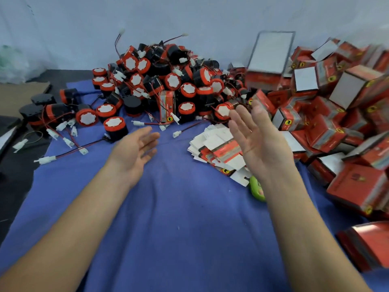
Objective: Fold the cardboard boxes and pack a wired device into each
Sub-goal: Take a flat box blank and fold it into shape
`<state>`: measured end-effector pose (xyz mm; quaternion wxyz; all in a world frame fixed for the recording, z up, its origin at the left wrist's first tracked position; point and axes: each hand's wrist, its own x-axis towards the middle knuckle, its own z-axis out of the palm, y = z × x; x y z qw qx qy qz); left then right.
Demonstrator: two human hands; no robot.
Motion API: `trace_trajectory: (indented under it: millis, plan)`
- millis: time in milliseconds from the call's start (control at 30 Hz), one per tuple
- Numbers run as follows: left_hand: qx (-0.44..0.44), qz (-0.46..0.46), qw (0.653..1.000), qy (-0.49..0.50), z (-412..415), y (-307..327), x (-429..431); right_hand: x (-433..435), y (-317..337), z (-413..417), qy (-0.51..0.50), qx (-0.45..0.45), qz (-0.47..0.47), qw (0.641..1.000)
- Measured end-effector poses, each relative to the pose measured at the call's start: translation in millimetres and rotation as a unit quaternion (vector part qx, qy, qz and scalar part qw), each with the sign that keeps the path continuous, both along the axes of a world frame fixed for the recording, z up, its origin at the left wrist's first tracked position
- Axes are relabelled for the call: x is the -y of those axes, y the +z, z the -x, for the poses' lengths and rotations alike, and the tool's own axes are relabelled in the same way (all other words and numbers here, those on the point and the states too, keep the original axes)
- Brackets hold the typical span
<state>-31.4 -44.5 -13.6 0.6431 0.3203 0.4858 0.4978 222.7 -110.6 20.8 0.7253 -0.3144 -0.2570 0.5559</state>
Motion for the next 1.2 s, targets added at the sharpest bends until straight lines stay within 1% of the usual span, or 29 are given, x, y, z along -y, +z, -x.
trace_trajectory:
  millis: [33,67,100,133,167,200,233,267,300,333,367,400,467,500,533,567,633,667,700,733,767,833,900,967,1000,1067,1133,1167,1200]
  plan:
    - [-0.015,0.009,1.000,-0.008,-5,-1,-2,-6,4,-2,-0.033,0.073,0.018,0.997]
    - [-0.030,0.012,0.999,-0.011,-12,-3,-2,-11,5,-1,-0.067,0.202,0.047,0.976]
    - [-0.046,0.005,0.999,-0.011,-18,-4,-1,-15,5,2,-0.093,0.356,0.082,0.926]
    - [-0.069,-0.014,0.997,-0.009,-25,-5,-1,-17,2,7,-0.104,0.506,0.113,0.849]
    - [-0.106,-0.046,0.993,-0.006,-31,-9,1,-18,-5,14,-0.091,0.633,0.138,0.756]
    - [-0.154,-0.085,0.984,-0.005,-36,-13,3,-19,-15,21,-0.062,0.723,0.169,0.667]
    - [-0.207,-0.121,0.971,-0.007,-41,-18,6,-18,-24,29,-0.035,0.777,0.201,0.595]
    - [-0.257,-0.147,0.955,-0.013,-45,-22,9,-18,-33,36,-0.023,0.813,0.220,0.539]
    - [-0.302,-0.166,0.938,-0.023,-48,-26,11,-17,-40,42,-0.028,0.839,0.223,0.495]
    - [-0.343,-0.183,0.921,-0.038,-50,-30,13,-16,-44,47,-0.039,0.858,0.212,0.466]
    - [-0.374,-0.195,0.905,-0.051,-51,-32,13,-15,-45,52,-0.050,0.869,0.193,0.453]
    - [-0.392,-0.202,0.896,-0.058,-51,-33,14,-12,-45,56,-0.058,0.876,0.172,0.447]
    - [-0.380,-0.201,0.902,-0.051,-50,-33,13,-4,-40,61,-0.061,0.884,0.124,0.447]
    - [-0.368,-0.198,0.908,-0.041,-48,-33,13,-1,-38,63,-0.068,0.879,0.096,0.462]
    - [-0.358,-0.199,0.912,-0.032,-47,-33,14,2,-35,63,-0.084,0.863,0.068,0.493]
    - [-0.347,-0.206,0.915,-0.029,-45,-33,14,4,-34,62,-0.108,0.834,0.041,0.540]
    - [-0.298,-0.237,0.924,-0.035,-41,-29,13,7,-30,62,-0.166,0.732,-0.028,0.661]
    - [-0.272,-0.259,0.926,-0.034,-39,-26,15,11,-27,65,-0.186,0.681,-0.066,0.705]
    - [-0.258,-0.286,0.922,-0.025,-38,-24,18,15,-26,69,-0.189,0.646,-0.097,0.733]
    - [-0.257,-0.312,0.914,-0.009,-37,-23,21,18,-25,73,-0.182,0.631,-0.122,0.744]
    - [-0.264,-0.334,0.905,0.014,-35,-22,24,19,-27,75,-0.174,0.631,-0.139,0.743]
    - [-0.290,-0.364,0.883,0.059,-34,-21,29,17,-28,74,-0.177,0.650,-0.155,0.722]
    - [-0.350,-0.416,0.836,0.075,-33,-22,31,11,-30,68,-0.202,0.659,-0.163,0.706]
    - [-0.419,-0.469,0.775,0.059,-36,-22,33,7,-33,62,-0.233,0.660,-0.168,0.694]
    - [-0.445,-0.481,0.754,0.052,-39,-22,35,6,-34,60,-0.242,0.662,-0.156,0.692]
    - [-0.497,-0.492,0.713,0.050,-43,-24,40,7,-37,56,-0.239,0.662,-0.099,0.704]
    - [-0.531,-0.518,0.668,0.053,-43,-22,42,7,-40,53,-0.235,0.646,-0.044,0.725]
    - [-0.538,-0.529,0.655,0.052,-43,-22,43,7,-42,52,-0.235,0.635,-0.024,0.736]
    - [-0.538,-0.534,0.651,0.049,-43,-21,43,7,-42,51,-0.231,0.625,-0.010,0.745]
